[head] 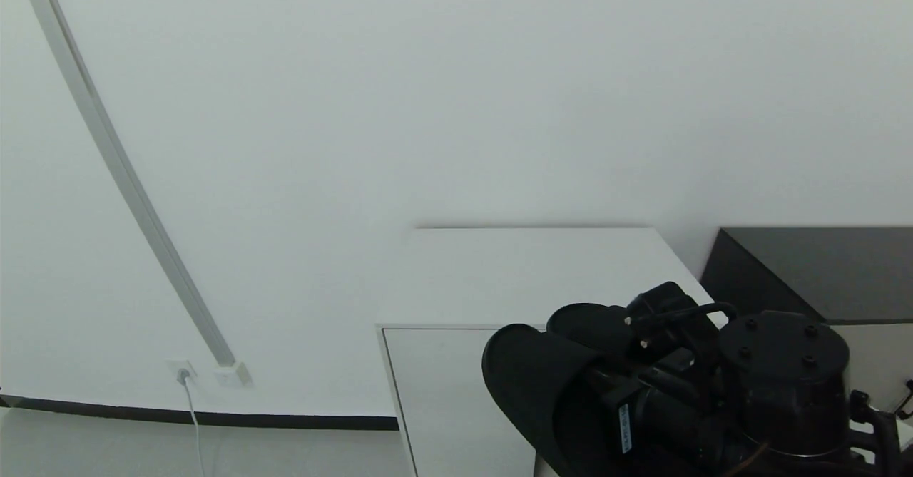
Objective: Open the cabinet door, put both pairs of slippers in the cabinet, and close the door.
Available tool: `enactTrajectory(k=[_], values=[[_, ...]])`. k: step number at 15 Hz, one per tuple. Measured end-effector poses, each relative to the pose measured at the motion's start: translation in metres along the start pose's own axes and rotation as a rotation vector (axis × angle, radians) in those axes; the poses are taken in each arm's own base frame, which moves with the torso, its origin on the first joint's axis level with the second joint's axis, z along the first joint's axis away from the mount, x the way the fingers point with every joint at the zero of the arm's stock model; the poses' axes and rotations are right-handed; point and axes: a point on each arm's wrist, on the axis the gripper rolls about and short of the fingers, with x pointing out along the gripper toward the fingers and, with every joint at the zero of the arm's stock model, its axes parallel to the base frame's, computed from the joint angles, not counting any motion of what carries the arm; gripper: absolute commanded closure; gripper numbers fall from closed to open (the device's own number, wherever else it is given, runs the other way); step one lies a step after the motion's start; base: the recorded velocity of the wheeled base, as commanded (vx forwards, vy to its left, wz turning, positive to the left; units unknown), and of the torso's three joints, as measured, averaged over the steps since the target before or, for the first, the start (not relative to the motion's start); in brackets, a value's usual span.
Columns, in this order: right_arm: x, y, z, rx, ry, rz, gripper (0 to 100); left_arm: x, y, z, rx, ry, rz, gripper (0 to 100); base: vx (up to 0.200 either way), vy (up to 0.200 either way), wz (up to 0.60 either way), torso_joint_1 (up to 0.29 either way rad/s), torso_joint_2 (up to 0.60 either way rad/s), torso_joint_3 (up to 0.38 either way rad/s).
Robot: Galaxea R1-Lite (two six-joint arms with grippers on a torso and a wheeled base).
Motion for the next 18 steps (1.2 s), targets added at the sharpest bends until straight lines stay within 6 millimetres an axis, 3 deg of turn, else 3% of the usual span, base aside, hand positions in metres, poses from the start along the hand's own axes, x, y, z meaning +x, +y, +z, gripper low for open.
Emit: enactTrajectory(k=[10, 18], values=[[-0.0001, -0.0005, -0.0042, -0.005, 0.016, -0.002, 100, 0.0000, 0.0000, 0.0000, -0.001, 0.000, 0.000, 100, 0.000, -0.200, 0.00, 0.001, 0.00, 0.004], [0.0032, -0.0010, -0.0080, -0.011, 0.030, -0.024, 100, 0.0000, 0.0000, 0.0000, -0.002, 0.000, 0.000, 100, 0.000, 0.000, 0.00, 0.000, 0.00, 0.000]])
